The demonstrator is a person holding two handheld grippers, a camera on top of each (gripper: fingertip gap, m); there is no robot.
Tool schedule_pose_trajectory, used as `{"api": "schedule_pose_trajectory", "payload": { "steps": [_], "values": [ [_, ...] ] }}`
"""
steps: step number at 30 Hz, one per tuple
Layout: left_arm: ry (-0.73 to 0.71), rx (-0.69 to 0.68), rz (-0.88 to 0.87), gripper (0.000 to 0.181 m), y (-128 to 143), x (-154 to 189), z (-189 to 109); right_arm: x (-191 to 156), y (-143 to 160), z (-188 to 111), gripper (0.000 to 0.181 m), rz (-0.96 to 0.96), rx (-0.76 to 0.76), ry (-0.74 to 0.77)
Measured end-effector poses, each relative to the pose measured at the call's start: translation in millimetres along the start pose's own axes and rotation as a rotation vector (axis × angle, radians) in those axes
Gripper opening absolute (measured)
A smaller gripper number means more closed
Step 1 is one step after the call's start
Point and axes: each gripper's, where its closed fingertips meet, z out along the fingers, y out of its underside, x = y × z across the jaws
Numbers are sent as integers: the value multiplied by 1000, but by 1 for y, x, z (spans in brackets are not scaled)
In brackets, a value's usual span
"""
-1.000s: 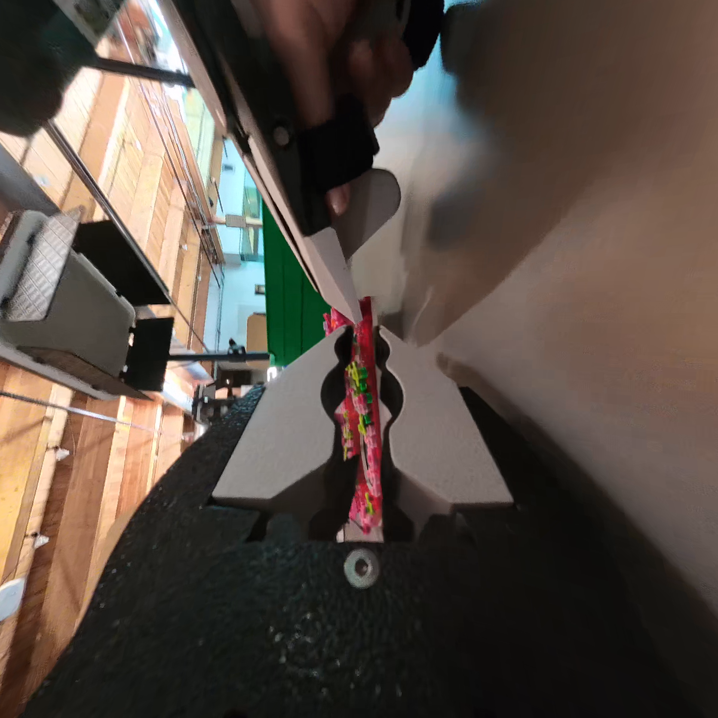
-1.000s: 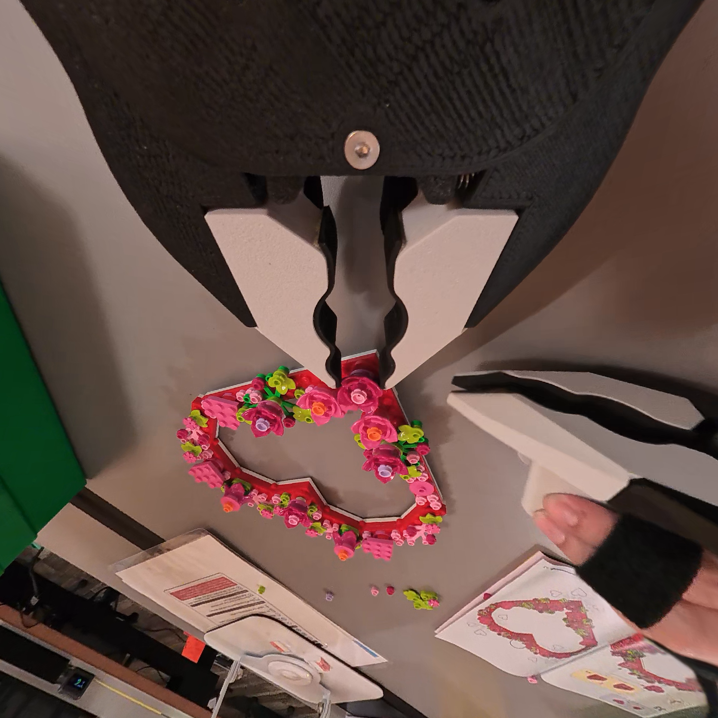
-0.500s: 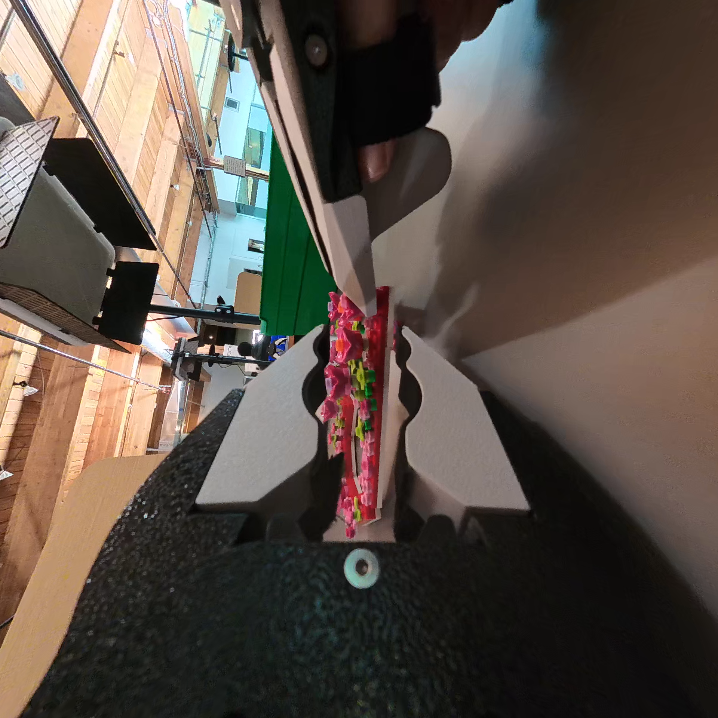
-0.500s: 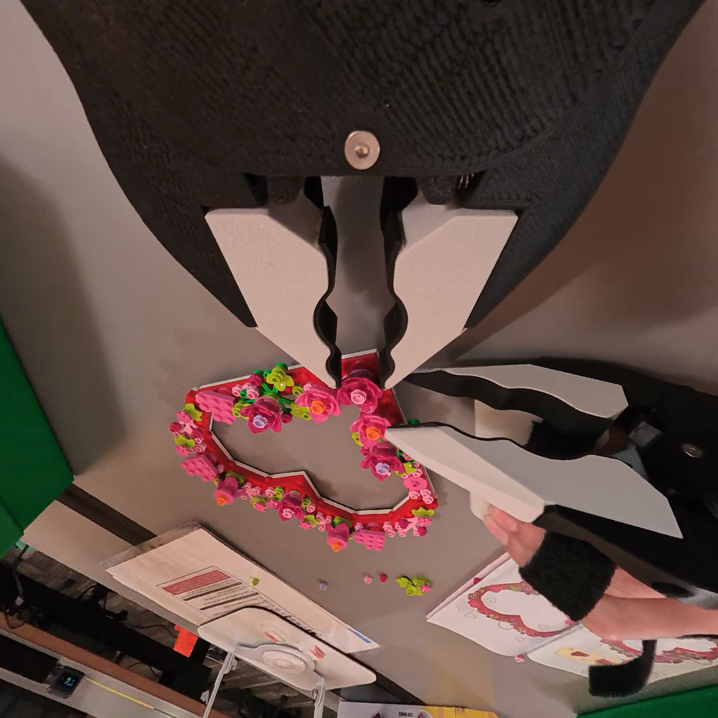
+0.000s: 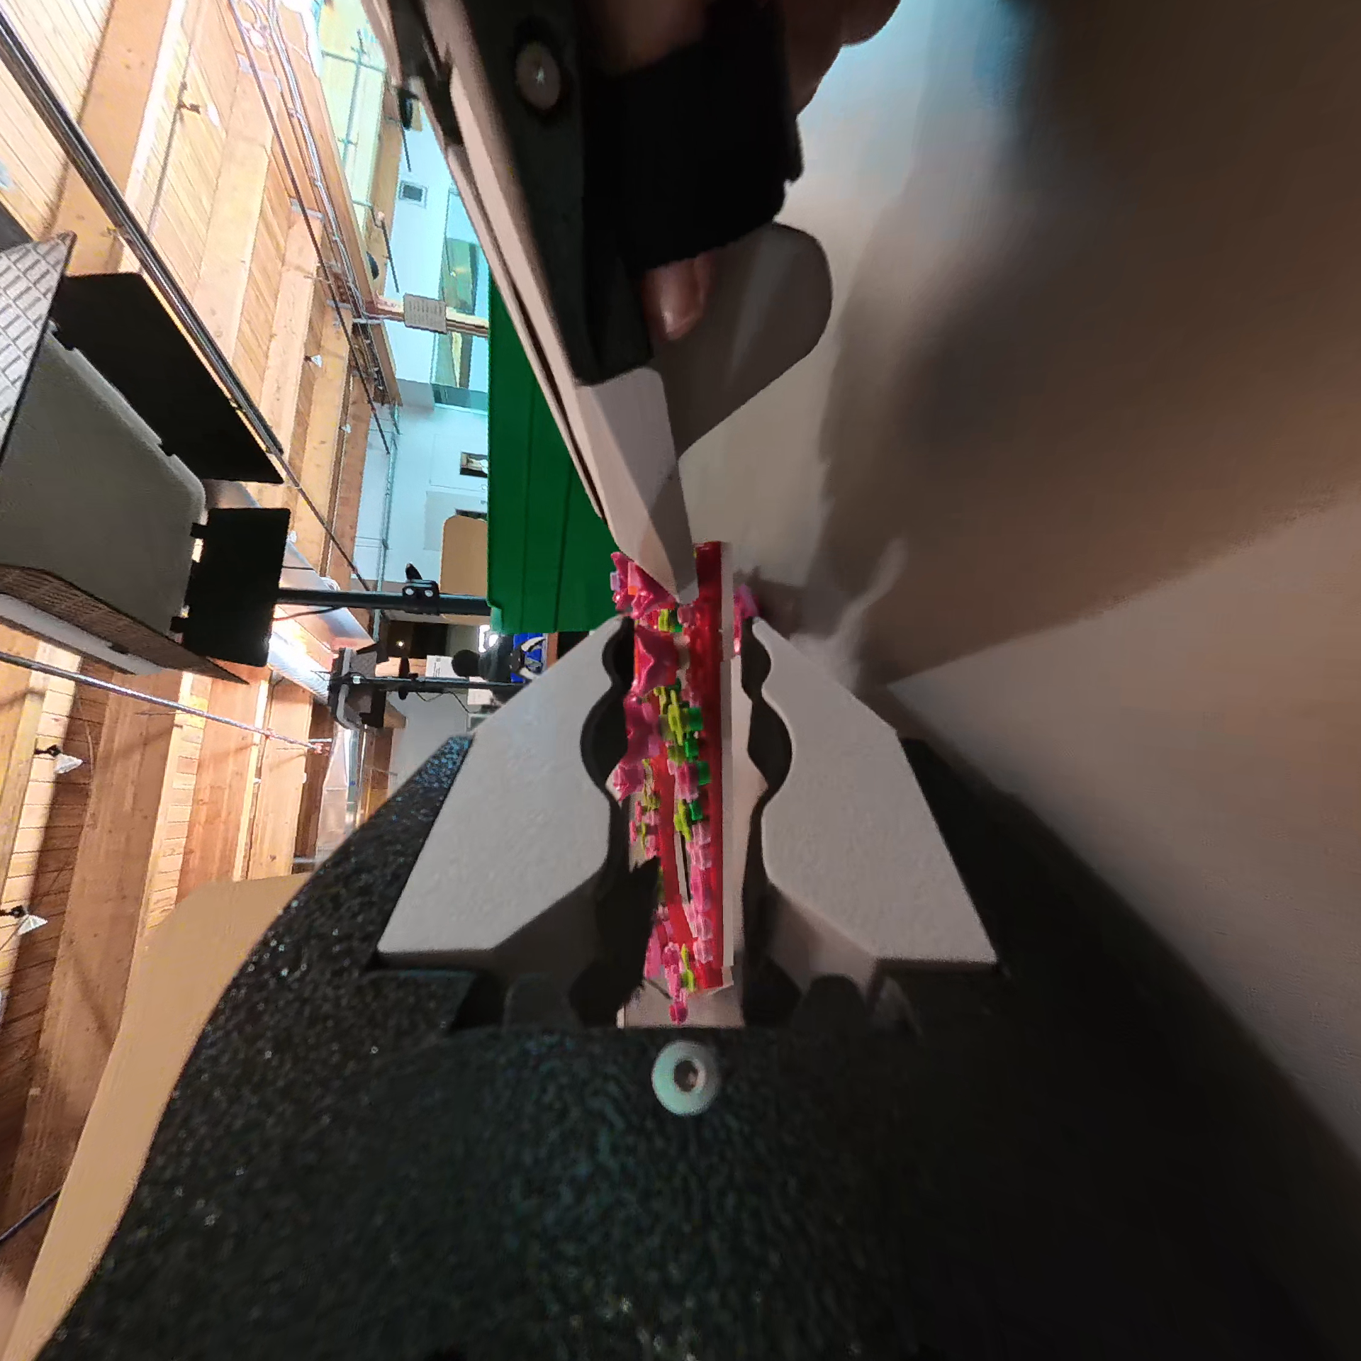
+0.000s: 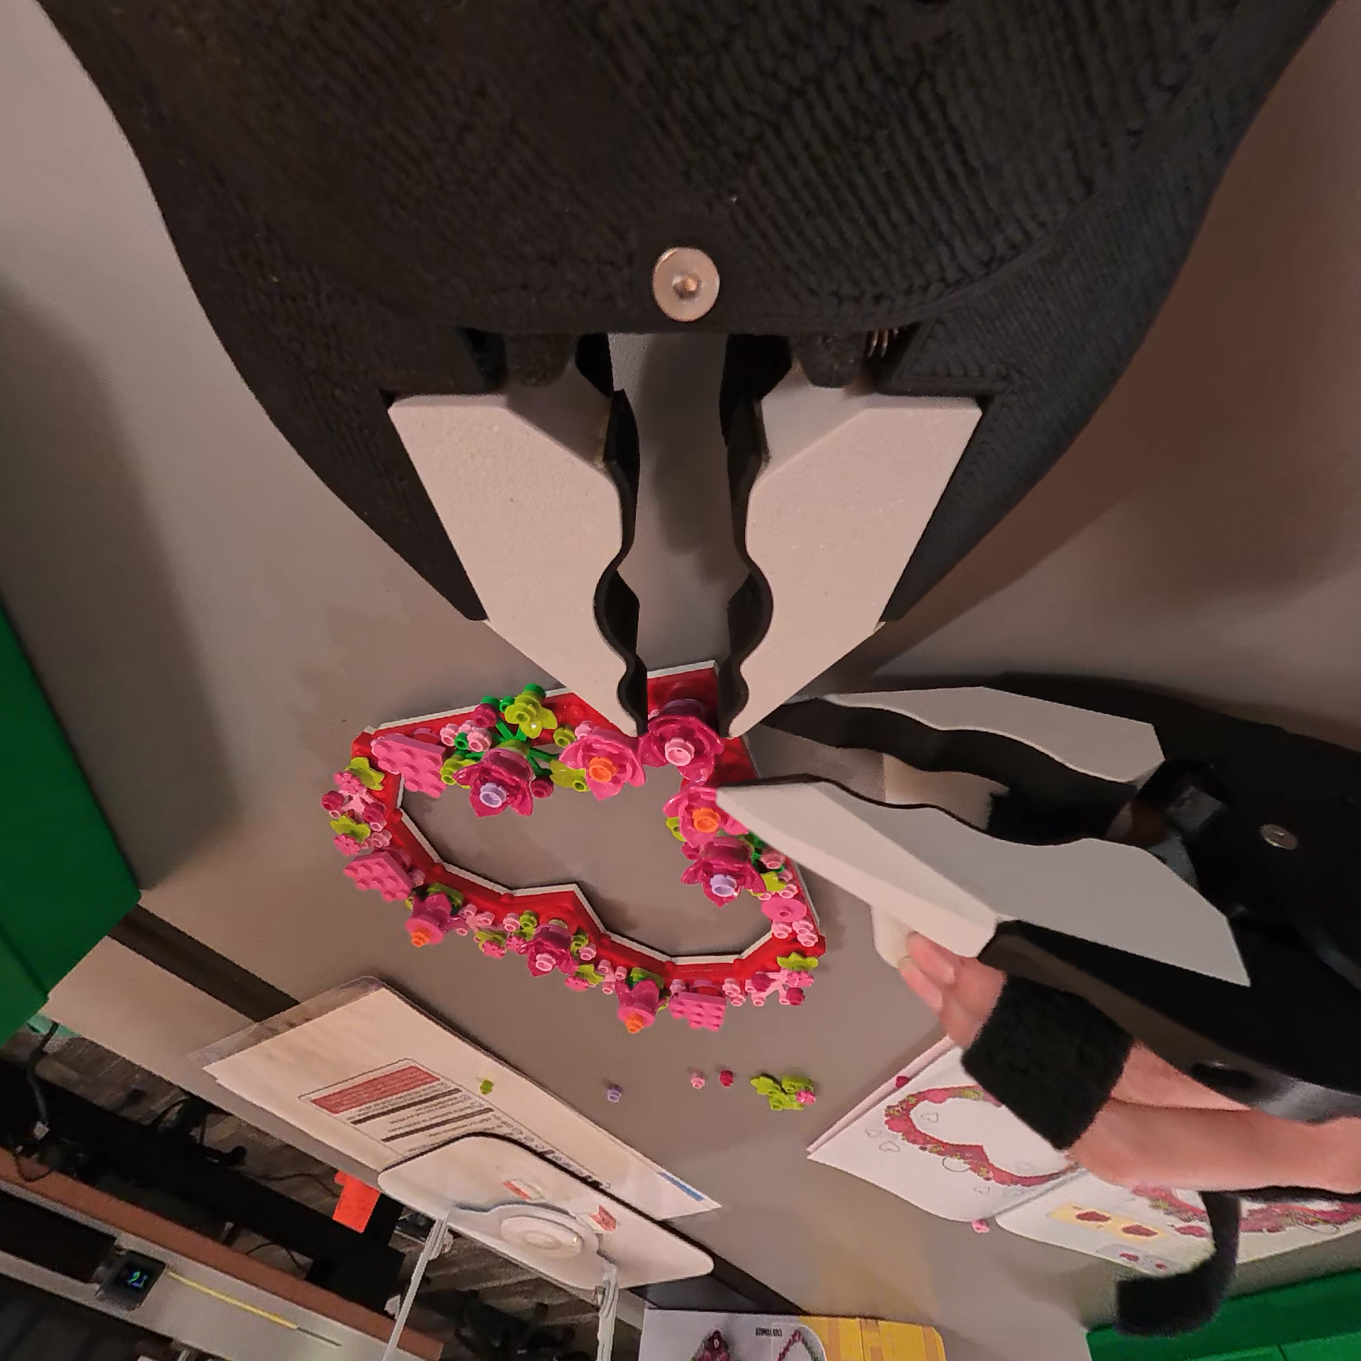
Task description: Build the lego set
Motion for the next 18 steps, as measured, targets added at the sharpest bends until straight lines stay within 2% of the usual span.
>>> {"api": "schedule_pose_trajectory", "payload": {
  "steps": [10,14,18],
  "values": [
    [29,36,9,24,1,1,0,1,2,1,16,1,-12,2],
    [74,83,-38,25,-7,5,-4,2,0,1,16,4,-6,7],
    [42,59,21,21,-6,3,-2,2,-2,0,16,10,6,8]
  ]
}}
